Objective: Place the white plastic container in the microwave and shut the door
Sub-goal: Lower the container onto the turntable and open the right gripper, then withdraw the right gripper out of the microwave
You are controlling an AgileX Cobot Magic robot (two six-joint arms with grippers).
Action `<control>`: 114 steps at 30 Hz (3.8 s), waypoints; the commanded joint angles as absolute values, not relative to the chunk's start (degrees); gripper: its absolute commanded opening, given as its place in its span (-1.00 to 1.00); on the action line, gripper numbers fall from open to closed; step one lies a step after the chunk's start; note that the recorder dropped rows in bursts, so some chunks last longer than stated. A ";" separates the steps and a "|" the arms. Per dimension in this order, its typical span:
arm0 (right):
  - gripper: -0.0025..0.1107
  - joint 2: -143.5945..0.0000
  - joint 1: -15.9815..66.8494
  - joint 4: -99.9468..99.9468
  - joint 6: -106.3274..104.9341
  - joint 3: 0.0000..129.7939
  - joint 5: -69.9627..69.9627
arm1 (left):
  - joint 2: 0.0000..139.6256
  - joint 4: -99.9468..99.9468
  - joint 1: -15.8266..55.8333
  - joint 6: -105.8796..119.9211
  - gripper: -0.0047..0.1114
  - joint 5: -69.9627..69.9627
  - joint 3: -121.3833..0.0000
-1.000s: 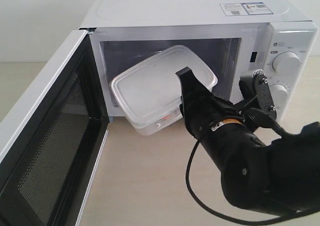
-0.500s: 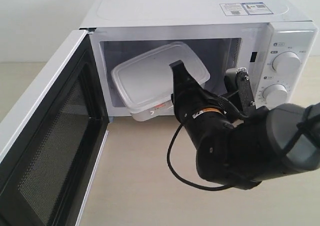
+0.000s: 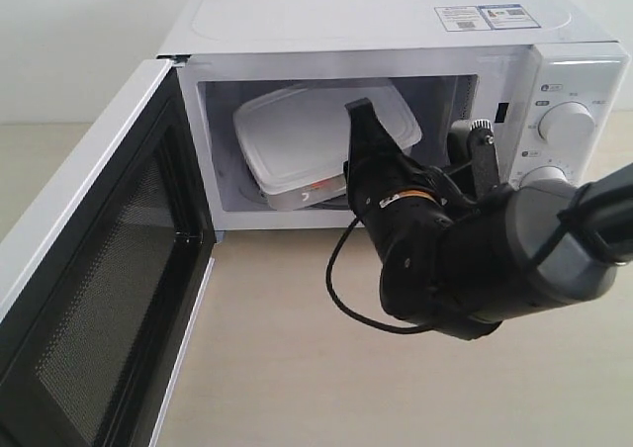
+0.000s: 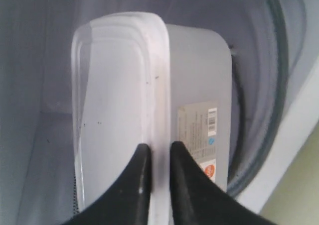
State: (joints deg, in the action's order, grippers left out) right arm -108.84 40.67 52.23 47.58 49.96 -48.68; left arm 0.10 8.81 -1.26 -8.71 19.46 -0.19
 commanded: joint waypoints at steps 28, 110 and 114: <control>-0.40 -115.99 37.74 52.61 46.42 56.76 -51.60 | 0.00 8.43 -0.93 -8.94 -0.85 19.39 0.00; -0.96 -92.14 37.74 8.74 -0.89 28.63 -44.62 | 0.00 8.43 -0.93 -8.94 -0.85 19.39 0.00; -0.96 -99.20 37.74 11.89 -1.01 28.63 -58.50 | 0.00 8.43 -0.93 -8.94 -0.85 19.39 0.00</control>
State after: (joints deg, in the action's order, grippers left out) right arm -95.77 38.01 9.57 -0.46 28.98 -48.86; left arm 0.10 8.81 -1.26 -8.71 19.46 -0.19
